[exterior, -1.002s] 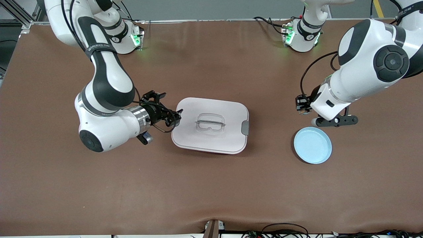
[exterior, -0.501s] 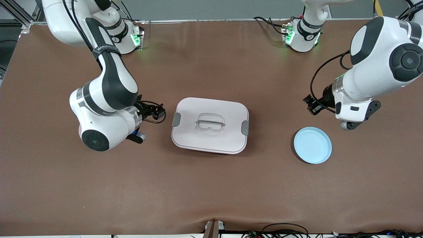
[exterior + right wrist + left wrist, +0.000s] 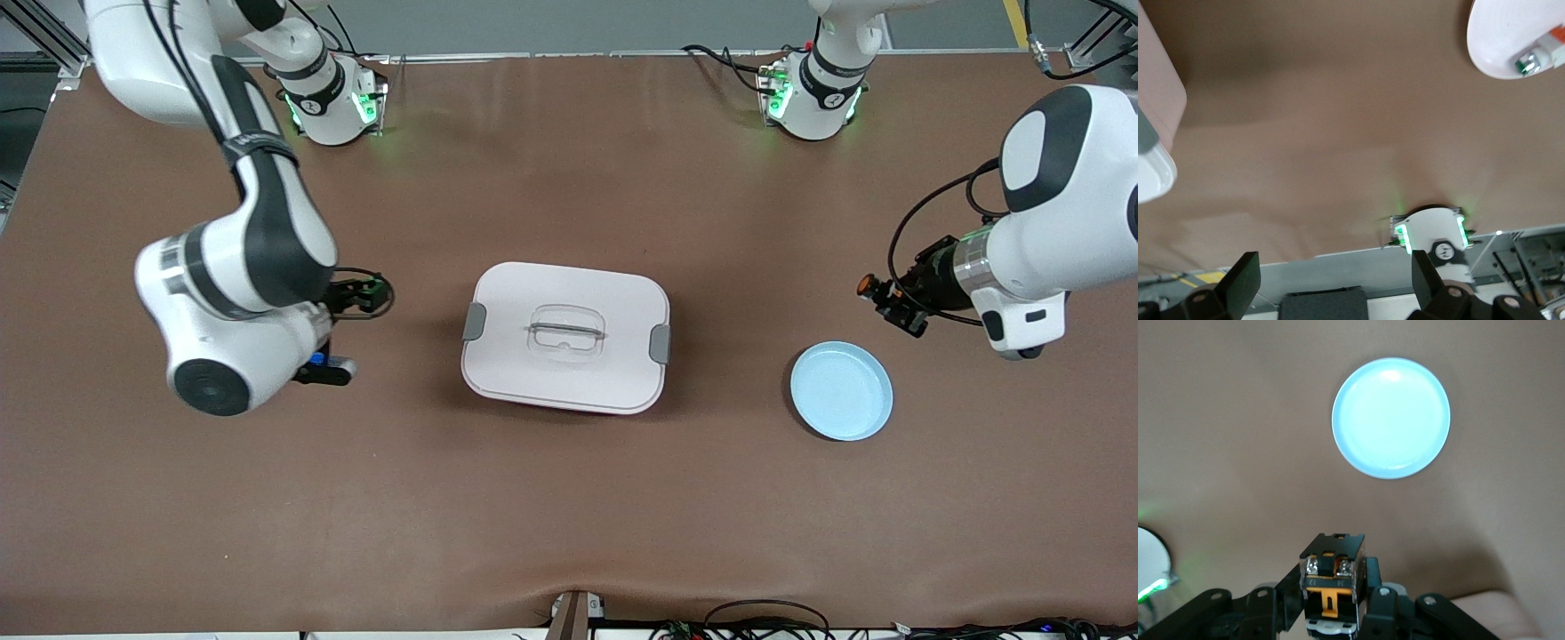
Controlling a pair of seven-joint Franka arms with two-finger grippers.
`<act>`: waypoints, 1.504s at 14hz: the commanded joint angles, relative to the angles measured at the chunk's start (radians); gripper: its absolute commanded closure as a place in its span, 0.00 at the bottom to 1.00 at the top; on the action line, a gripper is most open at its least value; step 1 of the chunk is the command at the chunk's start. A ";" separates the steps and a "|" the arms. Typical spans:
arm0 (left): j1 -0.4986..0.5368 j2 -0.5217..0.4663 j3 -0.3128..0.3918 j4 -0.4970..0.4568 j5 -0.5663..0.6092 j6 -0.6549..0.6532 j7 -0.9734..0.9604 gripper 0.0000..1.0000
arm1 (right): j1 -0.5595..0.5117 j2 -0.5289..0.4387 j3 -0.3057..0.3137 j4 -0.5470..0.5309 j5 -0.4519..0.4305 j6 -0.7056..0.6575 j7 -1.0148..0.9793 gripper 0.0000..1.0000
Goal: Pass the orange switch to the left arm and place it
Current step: 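Carry the switch with the left gripper over the light-blue plate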
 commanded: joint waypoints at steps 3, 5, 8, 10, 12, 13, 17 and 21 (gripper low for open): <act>0.025 -0.018 -0.006 -0.147 0.019 0.241 -0.168 1.00 | -0.142 -0.027 0.017 -0.005 -0.031 -0.068 -0.186 0.00; 0.053 -0.019 -0.006 -0.177 0.019 0.287 -0.168 1.00 | -0.157 -0.039 0.015 -0.004 -0.066 -0.107 -0.186 0.00; 0.089 -0.023 -0.009 -0.238 0.019 0.377 -0.170 1.00 | -0.189 -0.054 0.018 0.004 -0.077 -0.143 -0.188 0.00; 0.096 -0.026 -0.009 -0.280 0.019 0.434 -0.170 1.00 | -0.205 -0.094 0.014 0.004 -0.078 -0.163 -0.188 0.00; 0.112 -0.025 -0.009 -0.327 0.017 0.514 -0.179 1.00 | -0.223 -0.105 0.020 0.004 -0.084 -0.188 -0.188 0.00; 0.116 -0.025 -0.009 -0.347 0.017 0.551 -0.187 1.00 | -0.223 -0.111 0.018 0.003 -0.084 -0.191 -0.188 0.00; 0.116 0.018 -0.006 -0.405 0.017 0.706 -0.237 1.00 | -0.215 -0.119 0.021 0.001 -0.144 -0.191 -0.179 0.00; 0.114 0.076 -0.006 -0.399 0.072 0.726 -0.239 1.00 | -0.200 -0.108 0.023 -0.028 -0.262 -0.194 -0.185 0.00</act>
